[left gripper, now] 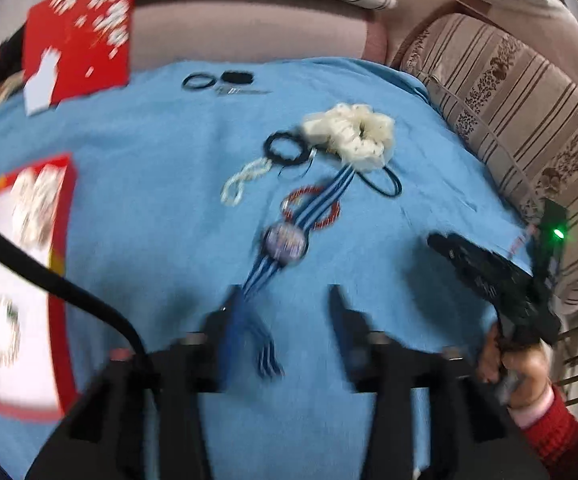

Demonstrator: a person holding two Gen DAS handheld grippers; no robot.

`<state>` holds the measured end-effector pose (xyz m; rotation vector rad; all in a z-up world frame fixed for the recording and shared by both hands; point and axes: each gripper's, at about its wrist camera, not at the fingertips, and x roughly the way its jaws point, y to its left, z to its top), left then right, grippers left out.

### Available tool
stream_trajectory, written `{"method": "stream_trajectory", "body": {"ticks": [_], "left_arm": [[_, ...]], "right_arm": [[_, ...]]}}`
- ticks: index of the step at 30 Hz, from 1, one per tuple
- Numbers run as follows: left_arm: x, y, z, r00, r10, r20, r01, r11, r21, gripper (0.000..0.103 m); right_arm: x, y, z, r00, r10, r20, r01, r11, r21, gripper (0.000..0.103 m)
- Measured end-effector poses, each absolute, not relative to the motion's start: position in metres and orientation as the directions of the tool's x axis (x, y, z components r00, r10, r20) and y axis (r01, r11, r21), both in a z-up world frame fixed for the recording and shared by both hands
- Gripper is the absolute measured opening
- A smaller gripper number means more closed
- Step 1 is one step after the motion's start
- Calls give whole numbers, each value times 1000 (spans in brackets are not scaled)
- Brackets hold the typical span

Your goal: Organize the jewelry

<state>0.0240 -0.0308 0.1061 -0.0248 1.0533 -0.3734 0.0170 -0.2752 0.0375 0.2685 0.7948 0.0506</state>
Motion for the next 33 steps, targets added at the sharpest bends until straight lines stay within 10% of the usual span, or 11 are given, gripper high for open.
{"method": "stream_trajectory", "body": {"ticks": [9, 15, 21, 23, 27, 33], "left_arm": [[80, -86, 46, 385, -232, -894, 451, 892, -37, 49], [81, -70, 57, 381, -281, -881, 398, 910, -118, 3], [56, -48, 83, 411, -311, -857, 369, 916, -155, 0], [51, -42, 82, 420, -293, -859, 353, 925, -143, 6], [55, -39, 75, 432, -289, -854, 345, 928, -140, 64], [80, -69, 46, 373, -292, -881, 444, 890, -107, 66]], "right_arm": [[22, -275, 34, 694, 141, -706, 59, 966, 251, 49], [24, -269, 32, 691, 115, -714, 50, 977, 206, 49], [23, -265, 30, 687, 82, -722, 55, 985, 164, 50], [21, -263, 31, 687, 73, -723, 54, 987, 151, 51], [20, -260, 31, 686, 60, -726, 55, 989, 134, 53], [22, -255, 29, 684, 44, -728, 44, 994, 102, 57]]}}
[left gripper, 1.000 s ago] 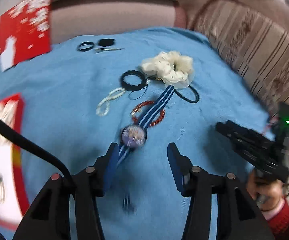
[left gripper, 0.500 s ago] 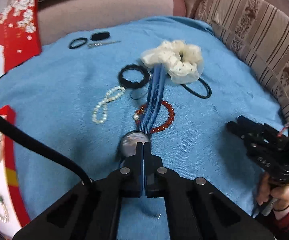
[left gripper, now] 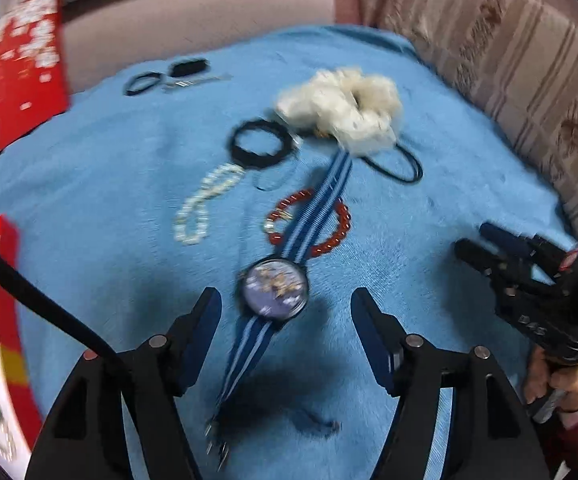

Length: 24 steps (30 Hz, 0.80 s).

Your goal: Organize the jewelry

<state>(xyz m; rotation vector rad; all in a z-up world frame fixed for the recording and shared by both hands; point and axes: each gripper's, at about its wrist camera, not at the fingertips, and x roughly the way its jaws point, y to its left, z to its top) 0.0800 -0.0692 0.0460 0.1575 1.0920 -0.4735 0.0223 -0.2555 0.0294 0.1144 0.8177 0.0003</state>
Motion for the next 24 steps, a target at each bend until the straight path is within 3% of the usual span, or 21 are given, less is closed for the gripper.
{"method": "stream_trajectory", "body": {"ticks": [4, 5, 6, 9, 15, 19, 24], "left_arm": [[85, -88, 27, 370, -249, -895, 485, 874, -43, 63], [85, -89, 27, 383, -233, -894, 478, 878, -25, 56], [85, -88, 28, 401, -219, -890, 454, 891, -14, 34], [86, -78, 34, 383, -239, -892, 410, 909, -68, 15], [58, -48, 59, 434, -229, -871, 329, 941, -84, 14], [35, -19, 80, 483, -151, -862, 265, 964, -20, 14], [27, 2, 87, 563, 253, -787, 138, 910, 392, 14]], "right_arm": [[24, -256, 28, 684, 46, -728, 40, 994, 100, 58], [25, -255, 28, 684, 46, -728, 39, 994, 100, 58], [25, -255, 27, 684, 46, -728, 38, 994, 99, 58], [25, -254, 27, 683, 41, -729, 37, 995, 91, 59], [25, -251, 27, 683, 27, -730, 38, 997, 72, 59], [25, -250, 27, 682, 15, -731, 43, 997, 60, 59], [25, -246, 27, 681, -7, -733, 47, 998, 34, 59]]}}
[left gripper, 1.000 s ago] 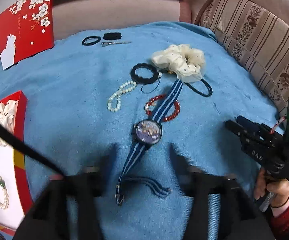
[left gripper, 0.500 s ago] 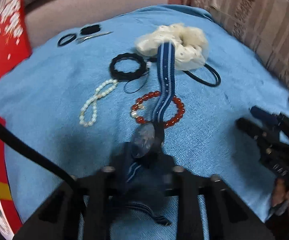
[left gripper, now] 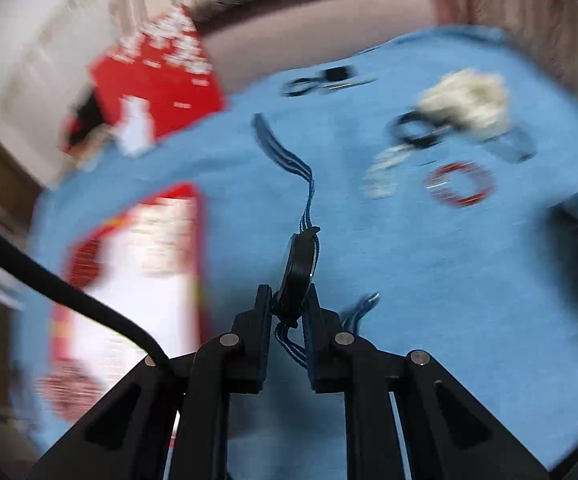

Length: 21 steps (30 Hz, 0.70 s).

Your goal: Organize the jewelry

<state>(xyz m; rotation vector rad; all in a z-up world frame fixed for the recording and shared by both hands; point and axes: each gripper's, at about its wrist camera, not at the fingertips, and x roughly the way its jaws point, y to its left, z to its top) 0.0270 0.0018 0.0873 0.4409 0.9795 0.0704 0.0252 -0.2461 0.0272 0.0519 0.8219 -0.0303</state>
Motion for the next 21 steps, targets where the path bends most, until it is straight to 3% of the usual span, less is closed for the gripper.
{"method": "stream_trajectory", "body": {"ticks": [3, 8, 10, 13, 17, 21], "left_arm": [[39, 2, 78, 502, 272, -821, 148, 908, 392, 15], [49, 3, 86, 431, -60, -900, 193, 981, 27, 16], [48, 12, 97, 443, -132, -887, 170, 984, -62, 32], [51, 32, 107, 473, -140, -870, 99, 989, -106, 48], [55, 53, 90, 418, -120, -901, 17, 992, -124, 49], [51, 44, 67, 388, -157, -908, 32, 987, -157, 49]], "right_arm": [[25, -247, 27, 680, -7, -733, 49, 998, 36, 59], [24, -247, 27, 680, -10, -733, 52, 998, 34, 59], [24, -247, 27, 679, -7, -734, 52, 998, 39, 59], [24, -247, 27, 678, 0, -735, 48, 998, 44, 61], [25, -248, 28, 677, 10, -736, 47, 997, 57, 62], [25, -249, 28, 679, 19, -734, 49, 996, 72, 62]]}}
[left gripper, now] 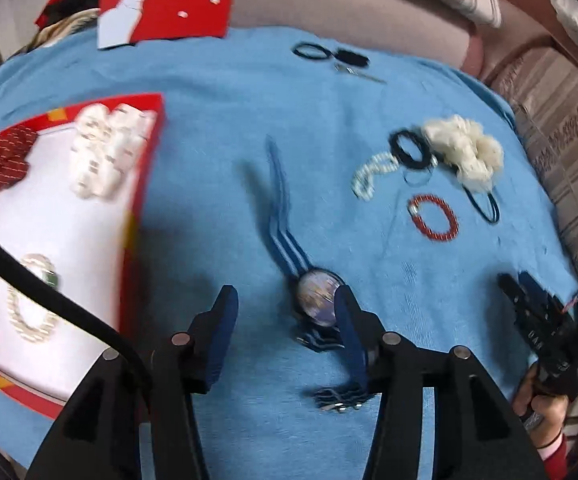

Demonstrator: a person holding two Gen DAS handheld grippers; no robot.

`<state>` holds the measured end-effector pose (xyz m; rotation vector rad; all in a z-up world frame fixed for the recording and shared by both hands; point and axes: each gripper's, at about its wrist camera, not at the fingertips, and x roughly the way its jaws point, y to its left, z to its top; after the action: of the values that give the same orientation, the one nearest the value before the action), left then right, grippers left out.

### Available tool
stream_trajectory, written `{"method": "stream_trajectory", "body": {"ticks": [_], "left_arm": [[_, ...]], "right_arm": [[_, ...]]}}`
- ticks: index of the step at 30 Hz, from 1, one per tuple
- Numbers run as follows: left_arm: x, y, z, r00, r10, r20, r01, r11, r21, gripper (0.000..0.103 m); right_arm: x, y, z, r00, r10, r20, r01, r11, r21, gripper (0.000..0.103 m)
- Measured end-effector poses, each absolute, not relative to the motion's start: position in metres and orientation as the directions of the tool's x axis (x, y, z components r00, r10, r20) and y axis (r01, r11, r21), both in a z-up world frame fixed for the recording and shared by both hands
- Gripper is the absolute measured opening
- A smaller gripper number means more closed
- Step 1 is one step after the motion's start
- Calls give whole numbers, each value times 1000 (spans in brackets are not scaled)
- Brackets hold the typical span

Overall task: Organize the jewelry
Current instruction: 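Grasp the watch face with left gripper while right grasps the red bead bracelet, then carry the watch and red bead bracelet over the red tray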

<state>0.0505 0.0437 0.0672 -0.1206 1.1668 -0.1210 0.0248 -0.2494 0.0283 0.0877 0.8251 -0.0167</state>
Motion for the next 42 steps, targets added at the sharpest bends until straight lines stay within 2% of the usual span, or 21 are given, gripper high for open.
{"method": "stream_trajectory", "body": {"ticks": [6, 9, 10, 12, 17, 22, 25, 29, 30, 31, 32, 33, 36, 42], "left_arm": [[59, 1, 38, 357, -102, -928, 94, 993, -73, 52], [54, -14, 32, 416, -32, -909, 121, 992, 20, 53], [52, -13, 32, 425, -29, -905, 119, 993, 24, 49], [49, -7, 34, 441, -56, -896, 108, 994, -9, 40], [36, 14, 47, 470, -102, -877, 73, 994, -77, 39], [14, 35, 79, 520, -149, -841, 52, 988, -143, 39], [-2, 49, 100, 552, -171, -816, 39, 983, -179, 40], [-19, 73, 123, 587, -180, -789, 11, 977, -214, 40], [-23, 80, 128, 597, -177, -782, 3, 976, -219, 40], [-25, 85, 132, 605, -176, -777, -3, 975, -223, 40], [-28, 90, 135, 611, -175, -772, -8, 974, -228, 40], [-31, 96, 139, 619, -171, -767, -14, 973, -229, 40], [-39, 112, 147, 638, -144, -757, -36, 976, -216, 40], [-53, 161, 159, 662, -71, -746, -120, 973, -198, 40]], "right_arm": [[25, -249, 28, 679, 17, -734, 50, 996, 70, 62], [25, -248, 28, 680, 17, -733, 50, 996, 70, 62], [25, -248, 28, 681, 18, -732, 49, 996, 71, 62], [23, -249, 30, 689, 11, -724, 56, 996, 69, 62], [19, -241, 52, 734, 10, -679, 43, 997, 61, 62], [59, -217, 56, 653, 271, -707, -96, 956, 278, 59], [86, -201, 52, 619, 316, -719, -112, 941, 318, 57], [118, -177, 29, 558, 271, -784, -104, 961, 258, 52], [119, -173, 27, 566, 251, -785, -108, 967, 232, 46], [119, -166, 28, 579, 214, -787, -115, 977, 181, 37], [119, -159, 28, 579, 192, -793, -129, 981, 143, 14], [119, -155, 28, 575, 190, -796, -140, 981, 133, 8], [119, -149, 36, 569, 205, -796, -151, 978, 144, 8], [90, -136, 82, 627, 243, -740, -193, 969, 155, 8]]}}
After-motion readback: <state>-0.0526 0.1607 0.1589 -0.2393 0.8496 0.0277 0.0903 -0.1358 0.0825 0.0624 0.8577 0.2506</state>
